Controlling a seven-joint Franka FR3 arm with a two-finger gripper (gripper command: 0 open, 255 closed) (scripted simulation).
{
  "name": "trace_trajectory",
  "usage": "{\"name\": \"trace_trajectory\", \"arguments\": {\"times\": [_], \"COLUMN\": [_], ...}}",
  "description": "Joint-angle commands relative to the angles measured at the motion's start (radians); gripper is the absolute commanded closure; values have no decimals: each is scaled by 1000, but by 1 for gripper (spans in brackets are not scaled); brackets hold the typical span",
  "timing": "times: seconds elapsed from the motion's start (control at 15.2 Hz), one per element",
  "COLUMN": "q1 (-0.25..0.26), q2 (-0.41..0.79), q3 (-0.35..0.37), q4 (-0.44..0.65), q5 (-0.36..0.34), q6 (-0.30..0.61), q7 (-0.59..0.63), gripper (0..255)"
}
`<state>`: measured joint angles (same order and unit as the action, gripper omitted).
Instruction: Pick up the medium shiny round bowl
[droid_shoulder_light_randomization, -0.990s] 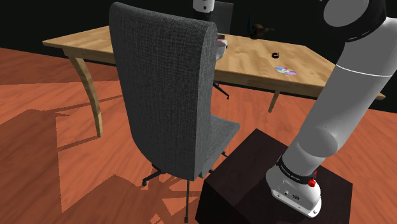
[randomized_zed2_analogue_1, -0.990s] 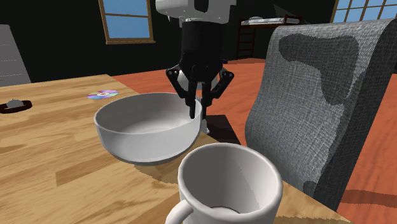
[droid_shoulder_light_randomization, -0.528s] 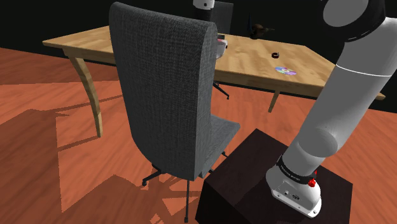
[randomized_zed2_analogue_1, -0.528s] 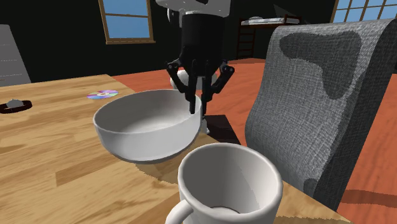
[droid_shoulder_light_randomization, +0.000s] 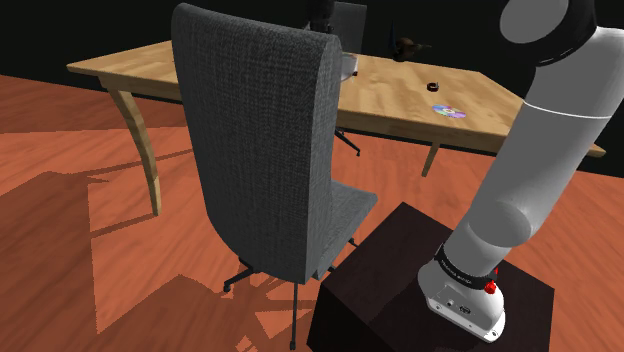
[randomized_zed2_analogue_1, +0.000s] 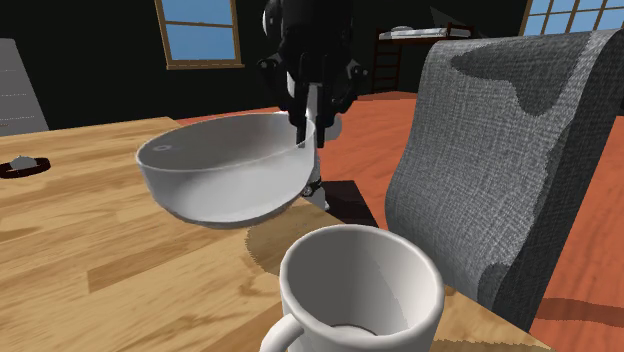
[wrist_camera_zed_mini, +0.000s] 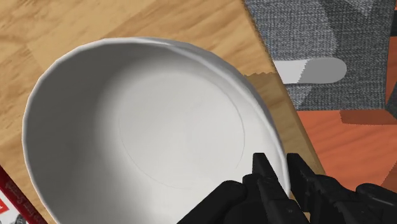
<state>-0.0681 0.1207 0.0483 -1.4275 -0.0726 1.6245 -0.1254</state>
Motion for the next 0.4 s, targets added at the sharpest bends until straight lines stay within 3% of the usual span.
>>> {"name": "trace_trajectory", "arguments": {"times": [0.0,0.33], "q1": [1,2], "q2": [9,28], "q3": [1,1], "q4": [39,108], "q5": [-1,-2], "q6": [-29,-80], "q7": [-1,-3], "gripper": [255,255]}}
